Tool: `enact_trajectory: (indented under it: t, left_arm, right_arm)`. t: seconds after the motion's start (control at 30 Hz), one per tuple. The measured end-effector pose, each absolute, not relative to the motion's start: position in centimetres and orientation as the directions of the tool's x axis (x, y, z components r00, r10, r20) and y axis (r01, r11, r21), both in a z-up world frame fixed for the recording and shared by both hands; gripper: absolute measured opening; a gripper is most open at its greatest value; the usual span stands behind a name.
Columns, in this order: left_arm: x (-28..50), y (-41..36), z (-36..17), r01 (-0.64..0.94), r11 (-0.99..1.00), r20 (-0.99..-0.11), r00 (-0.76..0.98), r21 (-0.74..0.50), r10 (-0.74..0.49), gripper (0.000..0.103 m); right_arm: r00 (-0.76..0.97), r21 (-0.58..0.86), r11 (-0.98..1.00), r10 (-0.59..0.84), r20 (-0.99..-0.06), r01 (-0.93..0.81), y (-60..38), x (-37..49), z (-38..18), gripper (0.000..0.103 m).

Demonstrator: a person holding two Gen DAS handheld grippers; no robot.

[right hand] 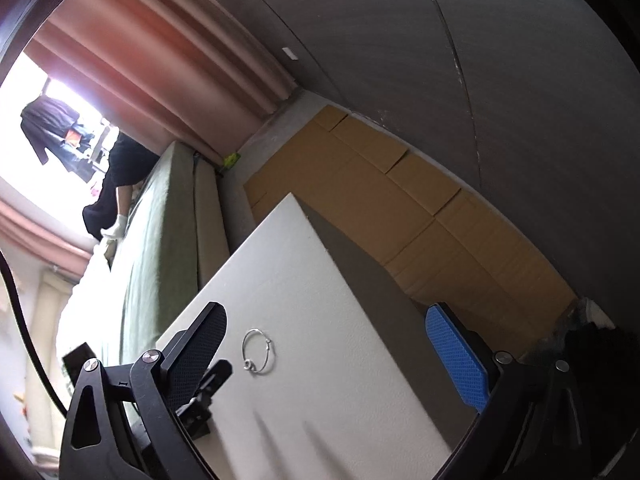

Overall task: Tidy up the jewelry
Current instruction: 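Reach the left tool to the silver hoop ring and grasp it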

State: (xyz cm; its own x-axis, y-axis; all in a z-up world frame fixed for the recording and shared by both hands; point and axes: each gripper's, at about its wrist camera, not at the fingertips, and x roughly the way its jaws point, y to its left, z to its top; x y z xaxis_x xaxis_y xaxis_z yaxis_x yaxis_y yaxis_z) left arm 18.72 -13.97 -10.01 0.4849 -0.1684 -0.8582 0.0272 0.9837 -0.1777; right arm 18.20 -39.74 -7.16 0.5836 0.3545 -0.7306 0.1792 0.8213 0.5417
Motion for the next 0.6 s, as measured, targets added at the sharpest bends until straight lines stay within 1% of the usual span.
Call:
enact_trajectory:
  t: [0.1, 0.17, 0.23, 0.3, 0.37, 0.4, 0.47, 0.5, 0.53, 0.6]
  left_arm:
    - [19.1, -14.3, -10.6, 0.022, 0.986, -0.864, 0.480, -0.165, -0.155, 0.046]
    - [19.4, -14.6, -11.0, 0.020, 0.988, -0.867, 0.477, -0.155, -0.145, 0.043]
    - [19.6, -14.8, -11.3, 0.019, 0.990, -0.868, 0.479, -0.141, -0.133, 0.040]
    - [19.7, -15.0, -11.7, 0.020, 0.991, -0.873, 0.472, -0.129, -0.123, 0.038]
    - [19.9, -15.1, -12.2, 0.022, 0.991, -0.879, 0.460, -0.129, -0.125, 0.034]
    - [19.9, -15.2, -12.5, 0.021, 0.992, -0.886, 0.448, -0.122, -0.119, 0.029]
    - [19.7, -15.3, -12.5, 0.026, 0.994, -0.882, 0.459, -0.106, -0.106, 0.026]
    - [19.7, -15.4, -12.5, 0.033, 0.995, -0.882, 0.461, -0.095, -0.100, 0.022]
    - [19.6, -15.3, -12.5, 0.038, 0.995, -0.882, 0.461, -0.093, -0.100, 0.012]
    - [19.6, -14.8, -12.4, 0.038, 0.992, -0.880, 0.457, -0.122, -0.126, 0.013]
  right_arm:
    - [0.572, 0.540, 0.823, 0.360, -0.737, 0.178, -39.6, 18.6, -7.5, 0.100]
    - [0.560, 0.539, 0.823, 0.365, -0.743, 0.179, -39.3, 18.5, -7.6, 0.095]
    - [0.553, 0.540, 0.822, 0.370, -0.747, 0.179, -39.2, 18.6, -7.7, 0.094]
    - [0.552, 0.544, 0.820, 0.374, -0.745, 0.178, -39.2, 18.6, -7.8, 0.090]
    - [0.556, 0.547, 0.819, 0.377, -0.741, 0.174, -39.3, 18.6, -7.7, 0.089]
    - [0.557, 0.545, 0.821, 0.375, -0.741, 0.172, -39.2, 18.5, -7.7, 0.089]
    - [0.555, 0.539, 0.825, 0.372, -0.744, 0.171, -39.1, 18.6, -7.7, 0.089]
    - [0.552, 0.538, 0.826, 0.373, -0.746, 0.170, -39.0, 18.7, -7.7, 0.089]
    - [0.548, 0.536, 0.827, 0.374, -0.748, 0.168, -38.8, 18.8, -7.8, 0.089]
    - [0.539, 0.529, 0.833, 0.373, -0.755, 0.164, -38.5, 19.0, -8.0, 0.088]
